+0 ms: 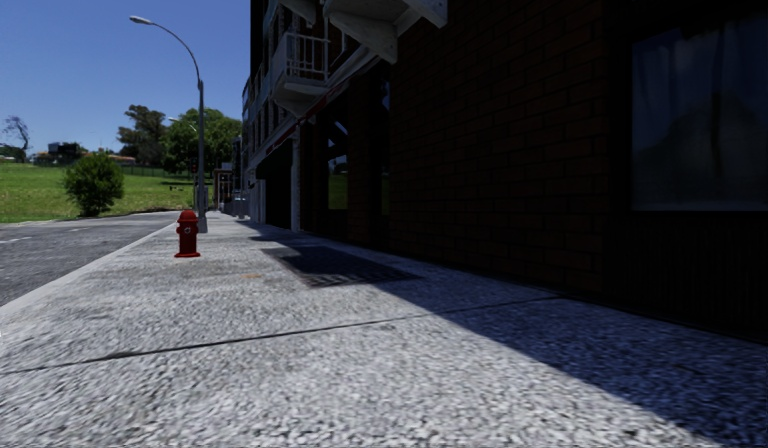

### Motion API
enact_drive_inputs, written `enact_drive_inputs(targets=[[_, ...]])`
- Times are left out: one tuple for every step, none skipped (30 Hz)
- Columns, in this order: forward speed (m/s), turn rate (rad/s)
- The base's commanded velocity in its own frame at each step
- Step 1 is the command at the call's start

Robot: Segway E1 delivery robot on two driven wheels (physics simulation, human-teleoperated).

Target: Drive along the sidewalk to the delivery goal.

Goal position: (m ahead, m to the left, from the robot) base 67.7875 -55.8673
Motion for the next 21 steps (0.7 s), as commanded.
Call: enact_drive_inputs(targets=[[2.00,0.54],[2.00,0.54],[2.00,0.54],[2.00,0.54],[2.00,0.54],[2.00,0.54],[2.00,0.54],[2.00,0.54],[2.00,0.54],[2.00,0.54],[2.00,0.54],[2.00,0.54],[2.00,0.54],[2.00,0.54],[2.00,0.54],[2.00,0.54],[2.00,0.54],[2.00,0.54],[2.00,0.54],[2.00,0.54],[2.00,0.54]])
